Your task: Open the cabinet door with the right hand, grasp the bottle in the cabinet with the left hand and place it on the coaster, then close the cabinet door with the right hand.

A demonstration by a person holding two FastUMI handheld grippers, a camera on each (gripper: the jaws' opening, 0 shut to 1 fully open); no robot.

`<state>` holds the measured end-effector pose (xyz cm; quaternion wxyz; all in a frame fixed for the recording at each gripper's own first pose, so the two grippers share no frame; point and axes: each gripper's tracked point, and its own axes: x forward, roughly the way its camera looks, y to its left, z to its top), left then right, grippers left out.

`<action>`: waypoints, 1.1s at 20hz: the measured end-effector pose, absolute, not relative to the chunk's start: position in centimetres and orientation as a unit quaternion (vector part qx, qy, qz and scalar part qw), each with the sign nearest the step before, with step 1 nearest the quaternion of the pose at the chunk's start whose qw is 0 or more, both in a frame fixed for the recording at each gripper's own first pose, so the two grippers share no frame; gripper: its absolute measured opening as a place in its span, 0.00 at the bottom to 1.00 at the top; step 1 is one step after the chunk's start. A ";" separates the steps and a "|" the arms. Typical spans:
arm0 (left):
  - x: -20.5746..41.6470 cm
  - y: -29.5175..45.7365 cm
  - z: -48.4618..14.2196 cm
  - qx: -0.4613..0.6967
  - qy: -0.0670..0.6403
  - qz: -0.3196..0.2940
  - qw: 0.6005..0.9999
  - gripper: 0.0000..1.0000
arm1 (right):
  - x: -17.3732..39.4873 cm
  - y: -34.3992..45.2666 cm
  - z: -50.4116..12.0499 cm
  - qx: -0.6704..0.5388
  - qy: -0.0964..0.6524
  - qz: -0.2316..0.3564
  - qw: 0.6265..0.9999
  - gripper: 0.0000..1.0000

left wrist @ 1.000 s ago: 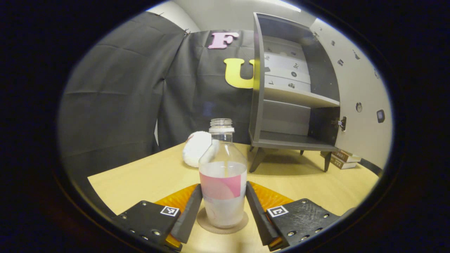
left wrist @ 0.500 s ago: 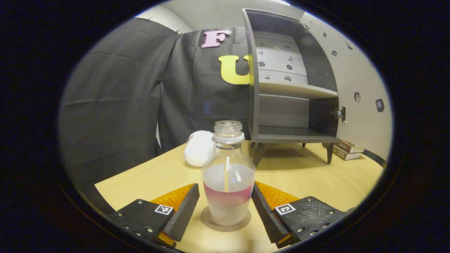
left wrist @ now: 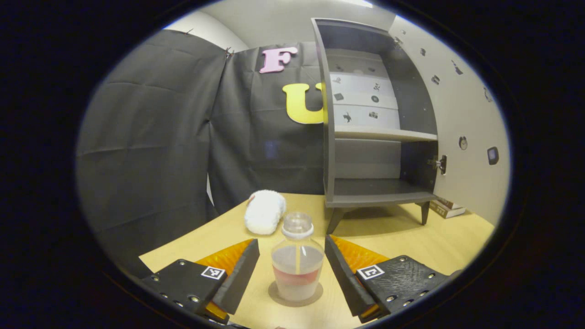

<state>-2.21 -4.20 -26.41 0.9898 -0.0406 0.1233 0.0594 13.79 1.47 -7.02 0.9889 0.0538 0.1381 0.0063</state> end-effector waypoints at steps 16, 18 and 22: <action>-1.4 -4.8 -7.4 -0.044 0.079 0.042 0.995 0.89 | 18.1 4.2 -1.2 0.093 0.091 0.065 0.989 0.98; -1.3 -4.7 -6.0 -0.042 0.071 0.028 0.996 0.87 | 18.1 5.9 -0.4 0.075 0.088 0.078 0.990 0.98; -0.9 -3.0 -5.1 -0.044 0.056 0.010 0.997 0.89 | 17.9 8.7 1.4 0.017 0.068 0.076 0.995 0.92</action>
